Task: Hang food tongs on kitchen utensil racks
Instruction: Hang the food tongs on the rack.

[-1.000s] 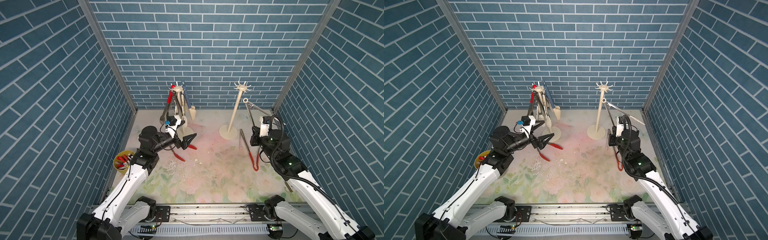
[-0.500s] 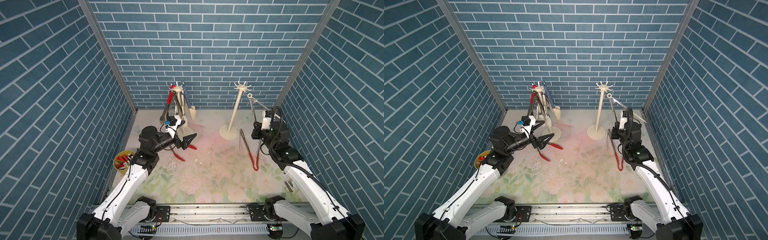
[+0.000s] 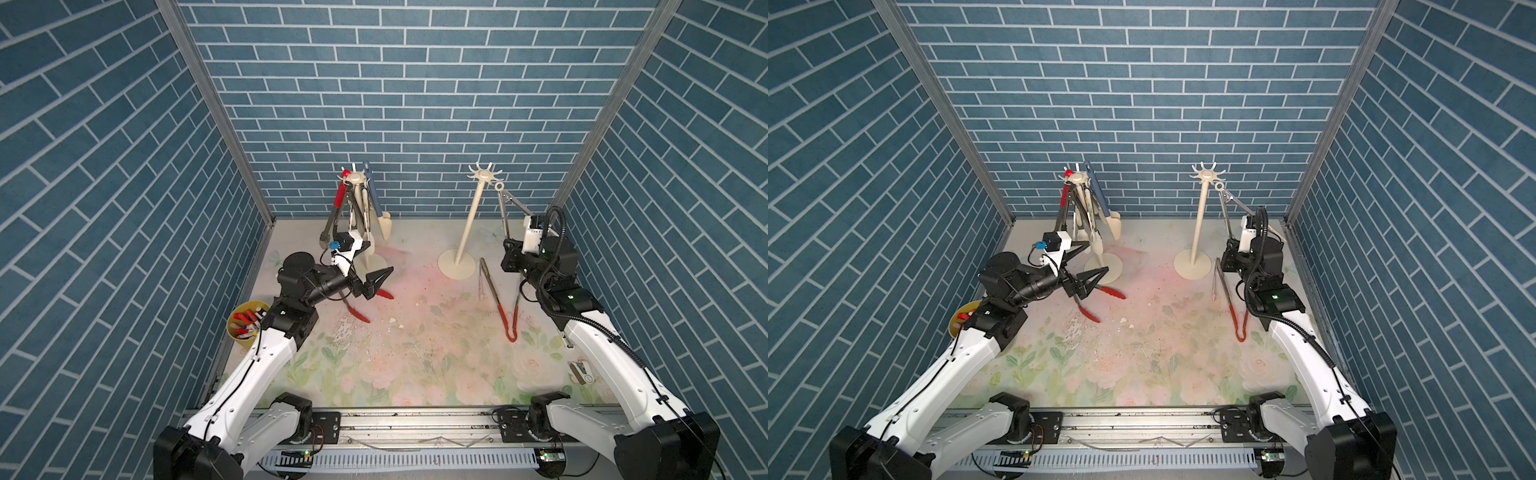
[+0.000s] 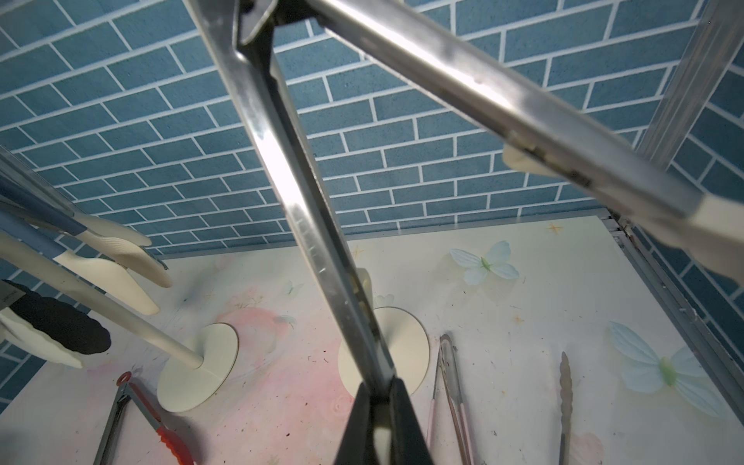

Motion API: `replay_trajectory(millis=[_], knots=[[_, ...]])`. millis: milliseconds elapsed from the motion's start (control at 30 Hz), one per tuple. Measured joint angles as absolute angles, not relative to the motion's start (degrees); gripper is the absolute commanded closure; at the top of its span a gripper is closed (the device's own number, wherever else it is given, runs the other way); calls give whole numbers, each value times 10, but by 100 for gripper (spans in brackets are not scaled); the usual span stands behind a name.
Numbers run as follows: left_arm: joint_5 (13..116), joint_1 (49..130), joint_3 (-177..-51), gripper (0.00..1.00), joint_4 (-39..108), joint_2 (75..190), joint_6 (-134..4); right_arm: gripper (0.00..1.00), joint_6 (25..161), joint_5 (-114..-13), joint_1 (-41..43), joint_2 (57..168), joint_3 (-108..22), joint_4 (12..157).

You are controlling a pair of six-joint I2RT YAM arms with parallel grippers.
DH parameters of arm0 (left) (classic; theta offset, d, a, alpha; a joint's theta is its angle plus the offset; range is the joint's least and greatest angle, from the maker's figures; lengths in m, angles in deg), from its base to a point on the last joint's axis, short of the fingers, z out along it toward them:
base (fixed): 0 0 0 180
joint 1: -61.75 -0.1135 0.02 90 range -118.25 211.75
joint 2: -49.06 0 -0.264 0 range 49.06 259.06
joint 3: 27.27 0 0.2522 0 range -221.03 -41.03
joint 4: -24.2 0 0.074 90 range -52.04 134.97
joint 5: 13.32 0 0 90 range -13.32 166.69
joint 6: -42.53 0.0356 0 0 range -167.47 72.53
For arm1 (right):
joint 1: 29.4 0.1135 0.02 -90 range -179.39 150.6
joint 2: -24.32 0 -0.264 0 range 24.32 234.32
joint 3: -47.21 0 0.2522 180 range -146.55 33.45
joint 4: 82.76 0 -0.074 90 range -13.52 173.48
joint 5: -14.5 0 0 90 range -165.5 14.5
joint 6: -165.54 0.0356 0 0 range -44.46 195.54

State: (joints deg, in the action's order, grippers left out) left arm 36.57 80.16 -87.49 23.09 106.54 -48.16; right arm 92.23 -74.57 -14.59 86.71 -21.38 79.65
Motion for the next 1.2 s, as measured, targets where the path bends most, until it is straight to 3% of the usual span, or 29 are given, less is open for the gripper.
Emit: replay_trajectory(millis=[1133,1200], knots=[[366,802,-875,1,231,1065,-482,100,938,-696,-157,935,-230,829],[366,802,-875,1,231,1065,-482,93,942,-692,-158,935,-230,829]])
